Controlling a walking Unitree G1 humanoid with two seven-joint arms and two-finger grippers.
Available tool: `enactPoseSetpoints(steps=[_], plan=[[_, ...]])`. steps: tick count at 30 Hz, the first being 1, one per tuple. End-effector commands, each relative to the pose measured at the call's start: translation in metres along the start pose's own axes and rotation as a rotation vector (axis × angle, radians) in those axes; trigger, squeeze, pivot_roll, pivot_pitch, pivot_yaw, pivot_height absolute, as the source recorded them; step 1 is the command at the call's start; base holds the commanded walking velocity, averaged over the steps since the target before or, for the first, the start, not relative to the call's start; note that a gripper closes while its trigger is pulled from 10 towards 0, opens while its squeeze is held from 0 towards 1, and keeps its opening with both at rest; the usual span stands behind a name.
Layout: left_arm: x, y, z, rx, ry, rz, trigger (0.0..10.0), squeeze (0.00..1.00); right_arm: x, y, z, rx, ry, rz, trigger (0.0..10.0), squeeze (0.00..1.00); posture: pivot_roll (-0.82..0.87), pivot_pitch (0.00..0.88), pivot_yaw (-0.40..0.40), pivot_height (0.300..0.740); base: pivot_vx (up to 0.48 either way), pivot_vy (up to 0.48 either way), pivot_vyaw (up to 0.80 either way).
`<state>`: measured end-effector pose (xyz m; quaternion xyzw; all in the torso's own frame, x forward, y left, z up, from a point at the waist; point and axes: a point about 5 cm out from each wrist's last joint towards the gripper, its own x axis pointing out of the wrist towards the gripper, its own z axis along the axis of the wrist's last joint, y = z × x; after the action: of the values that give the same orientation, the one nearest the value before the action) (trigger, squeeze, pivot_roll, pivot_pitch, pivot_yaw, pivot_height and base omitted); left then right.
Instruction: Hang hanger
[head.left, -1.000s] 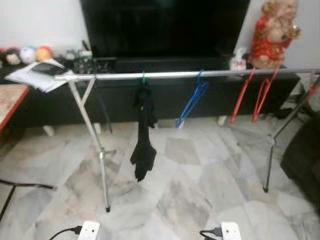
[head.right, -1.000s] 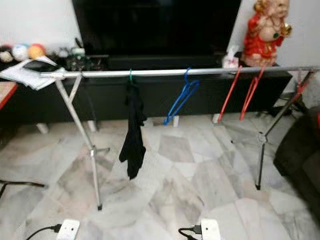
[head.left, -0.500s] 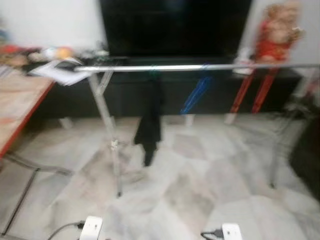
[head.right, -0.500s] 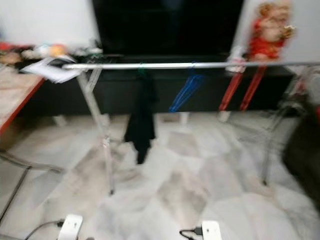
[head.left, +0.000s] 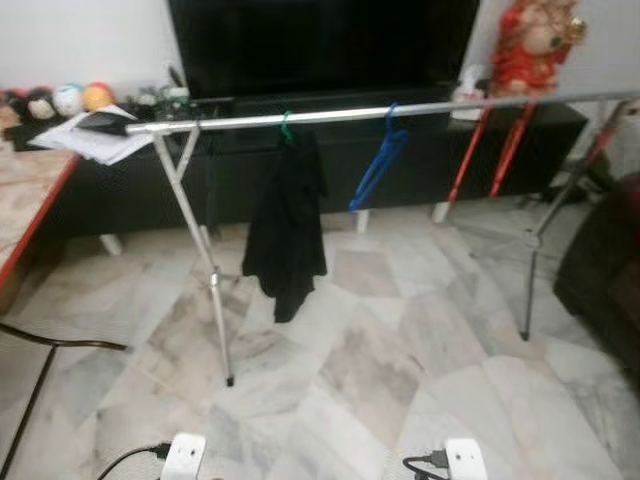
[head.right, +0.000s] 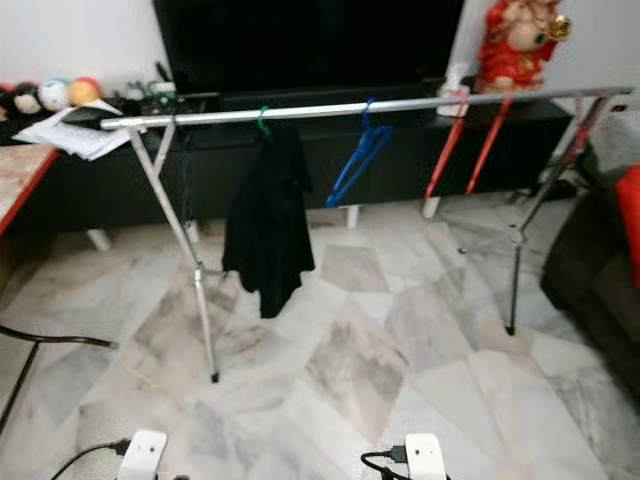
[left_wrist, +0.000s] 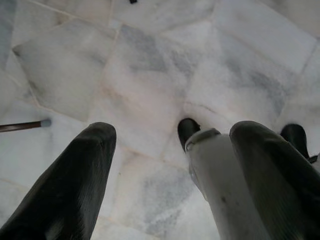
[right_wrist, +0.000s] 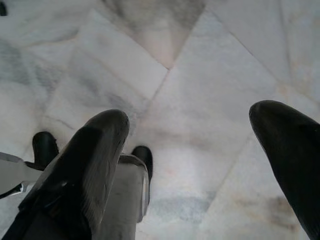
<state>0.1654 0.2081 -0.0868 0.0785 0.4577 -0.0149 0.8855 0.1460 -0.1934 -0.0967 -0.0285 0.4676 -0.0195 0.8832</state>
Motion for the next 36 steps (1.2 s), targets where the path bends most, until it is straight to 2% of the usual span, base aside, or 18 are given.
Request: enactPoseSetpoints(steps=[1,9,14,19,25,36], plan=[[-0.0026,0.0027,-0.0107,-0.012,0.032,0.005,10.0,0.0,-0.0001,0.0019,-0.0013,-0.011,0.009,0.009,10.0,0.0,-0.11,0.0,-0.012,0.74,0.0,0.0,-0.73],[-0.0018,-0.0022,-0.009,0.032,0.03,-0.01,10.0,0.0,-0.0002,0.0009,-0.002,-0.026,0.016,0.009,10.0,0.0,-0.12,0.0,-0.014,0.74,0.0,-0.036,-0.72],[-0.0015,-0.0019,-0.0083,0.014,0.029,-0.003,10.0,0.0,0.0,0.0009,-0.0013,-0.03,0.015,0.011,10.0,0.0,-0.12,0.0,-0.016,0.74,0.0,-0.319,-0.71],[-0.0017,-0.0008,-0.0087,0.047,0.035,-0.014,10.0,0.0,0.0001,0.0017,-0.0008,-0.029,0.012,0.013,10.0,0.0,-0.11,0.0,-0.013,0.74,0.0,0.0,-0.69],[-0.0022,0.0002,-0.0106,0.026,0.038,-0.002,10.0,0.0,0.0003,0.0019,-0.0005,-0.031,0.014,0.016,10.0,0.0,-0.11,0.0,-0.017,0.74,0.0,-0.133,-0.66],[-0.0025,0.0018,-0.0108,0.049,0.038,-0.001,10.0,0.0,0.0003,0.0008,-0.0002,-0.002,0.011,0.0,10.0,0.0,-0.11,0.0,-0.018,0.74,0.0,-0.073,-0.66]])
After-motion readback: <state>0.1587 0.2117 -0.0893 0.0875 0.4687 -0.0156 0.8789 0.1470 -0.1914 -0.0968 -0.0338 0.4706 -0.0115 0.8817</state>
